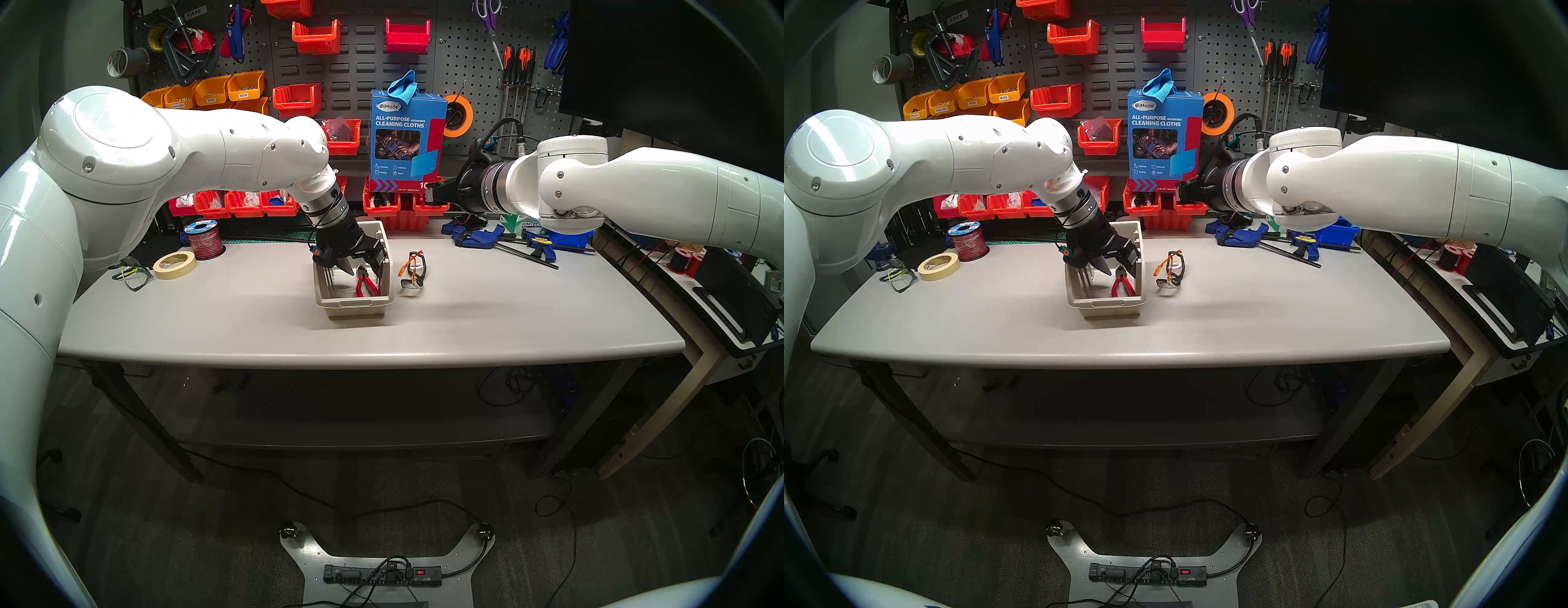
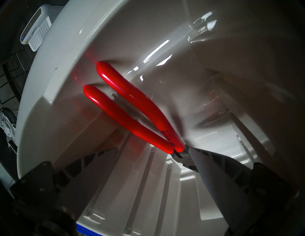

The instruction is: Take out tools from the storage box

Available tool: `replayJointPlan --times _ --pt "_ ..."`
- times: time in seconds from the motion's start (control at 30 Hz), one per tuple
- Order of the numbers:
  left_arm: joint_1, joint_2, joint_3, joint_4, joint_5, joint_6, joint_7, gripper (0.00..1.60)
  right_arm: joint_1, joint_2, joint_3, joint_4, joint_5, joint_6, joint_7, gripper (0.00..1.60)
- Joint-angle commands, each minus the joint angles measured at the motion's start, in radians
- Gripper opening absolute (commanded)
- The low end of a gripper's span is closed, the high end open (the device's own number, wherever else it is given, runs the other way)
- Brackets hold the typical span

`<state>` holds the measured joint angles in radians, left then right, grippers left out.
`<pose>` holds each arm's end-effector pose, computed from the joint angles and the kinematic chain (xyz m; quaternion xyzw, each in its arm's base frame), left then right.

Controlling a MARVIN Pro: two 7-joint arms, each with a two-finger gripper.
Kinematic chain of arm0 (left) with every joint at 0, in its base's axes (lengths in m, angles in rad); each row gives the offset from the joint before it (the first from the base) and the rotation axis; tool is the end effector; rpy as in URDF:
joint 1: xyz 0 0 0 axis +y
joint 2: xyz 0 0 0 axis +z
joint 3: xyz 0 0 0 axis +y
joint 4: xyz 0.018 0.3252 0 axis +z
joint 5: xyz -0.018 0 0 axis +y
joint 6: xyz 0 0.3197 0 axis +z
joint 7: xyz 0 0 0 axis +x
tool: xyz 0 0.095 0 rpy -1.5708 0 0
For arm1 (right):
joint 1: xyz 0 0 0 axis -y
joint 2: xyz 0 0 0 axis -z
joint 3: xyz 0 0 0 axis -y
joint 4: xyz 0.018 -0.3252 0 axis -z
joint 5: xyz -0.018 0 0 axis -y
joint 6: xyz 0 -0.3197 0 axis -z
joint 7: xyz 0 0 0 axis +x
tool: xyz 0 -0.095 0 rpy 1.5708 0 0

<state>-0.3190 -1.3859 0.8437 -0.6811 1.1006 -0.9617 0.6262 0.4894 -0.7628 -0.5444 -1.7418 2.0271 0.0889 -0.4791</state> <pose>0.6372 -0.0644 -0.0425 0.2589 0.9382 -0.1691 0.1554 0.5262 0.0180 0.0057 -0.8071 -0.1329 -0.5684 0.0883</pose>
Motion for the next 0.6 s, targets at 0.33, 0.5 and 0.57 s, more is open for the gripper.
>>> replayJointPlan --times 0.33,0.5,0.57 --pt "-0.029 -0.014 0.042 -0.007 0.03 0.002 0.151 1.6 0.019 -0.001 0.015 0.003 -0.003 -0.003 -0.001 1.6" --pt "-0.034 -0.028 0.073 0.01 0.061 0.002 0.179 1.6 0.019 -0.001 0.015 0.003 -0.003 -0.003 -0.001 1.6" --pt "-0.034 -0.034 0.084 0.017 0.072 0.002 0.191 1.6 0.019 -0.001 0.015 0.003 -0.003 -0.003 -0.001 1.6"
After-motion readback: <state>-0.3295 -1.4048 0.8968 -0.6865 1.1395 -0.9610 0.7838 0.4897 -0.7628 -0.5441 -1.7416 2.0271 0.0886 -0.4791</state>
